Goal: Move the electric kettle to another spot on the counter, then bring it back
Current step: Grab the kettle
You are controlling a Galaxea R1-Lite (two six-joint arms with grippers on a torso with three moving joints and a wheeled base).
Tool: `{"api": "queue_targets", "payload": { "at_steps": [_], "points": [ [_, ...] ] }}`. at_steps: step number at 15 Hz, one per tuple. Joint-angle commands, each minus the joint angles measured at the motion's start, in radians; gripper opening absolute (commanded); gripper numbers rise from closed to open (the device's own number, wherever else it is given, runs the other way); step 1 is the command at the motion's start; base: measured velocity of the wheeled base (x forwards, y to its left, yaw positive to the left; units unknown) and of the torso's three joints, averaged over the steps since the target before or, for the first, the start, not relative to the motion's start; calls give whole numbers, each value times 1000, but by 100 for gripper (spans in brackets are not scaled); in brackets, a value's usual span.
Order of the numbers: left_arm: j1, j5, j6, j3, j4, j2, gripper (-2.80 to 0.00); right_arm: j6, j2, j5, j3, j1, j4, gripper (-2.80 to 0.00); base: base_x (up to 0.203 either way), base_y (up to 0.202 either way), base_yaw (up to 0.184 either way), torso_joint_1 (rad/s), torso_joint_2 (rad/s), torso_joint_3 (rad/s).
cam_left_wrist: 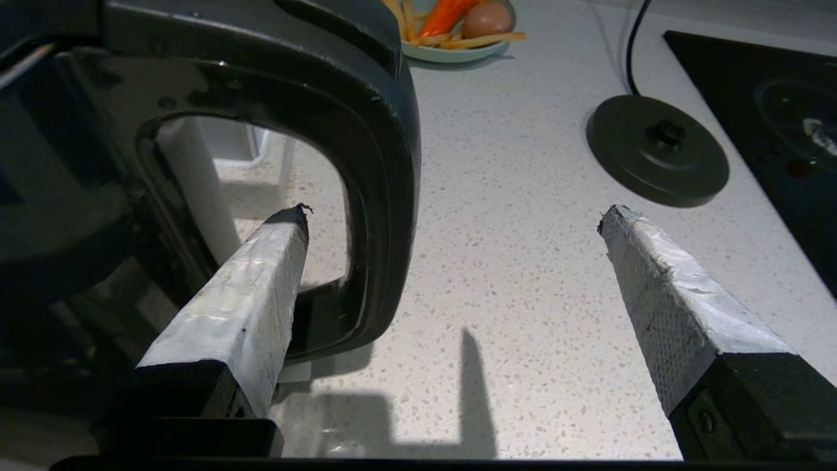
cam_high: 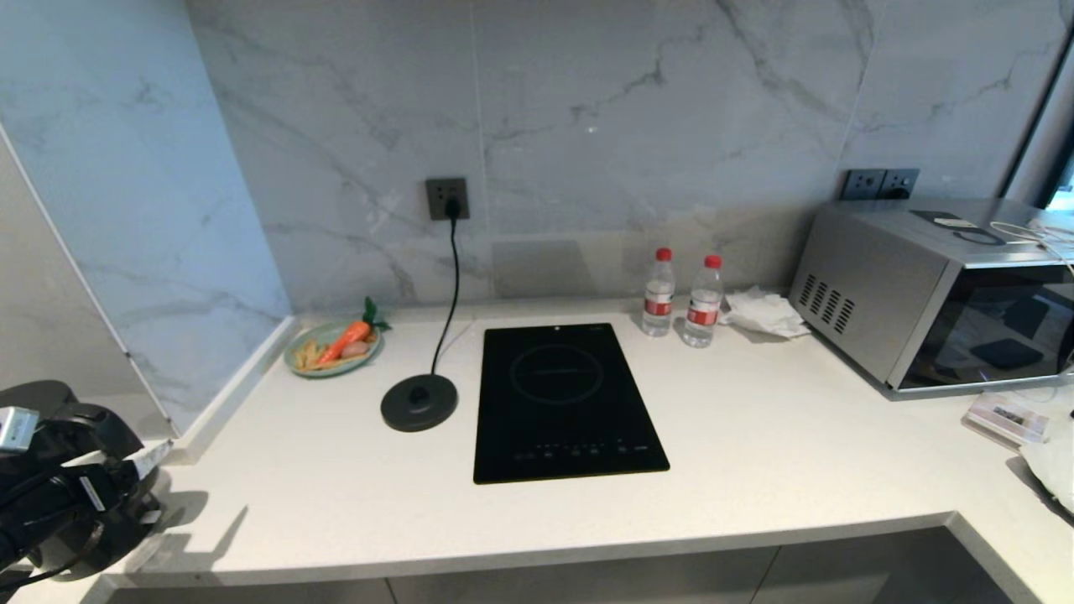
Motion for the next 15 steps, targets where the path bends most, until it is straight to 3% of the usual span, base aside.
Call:
{"api": "queue_targets", "payload": {
  "at_steps": [1,9,13,15],
  "points": [
    [-8,-3,-12,-24,-10,12,0,0,0,0,0,0,0,-280,0,0,0,0,0,0],
    [-45,17,-19,-68,-58,65,0,0,0,0,0,0,0,-280,0,0,0,0,0,0],
    [-76,202,-19,-77,-57,47,0,0,0,0,0,0,0,-280,0,0,0,0,0,0],
    [-85,207,-20,-74,-55,38,0,0,0,0,0,0,0,-280,0,0,0,0,0,0]
  ]
}}
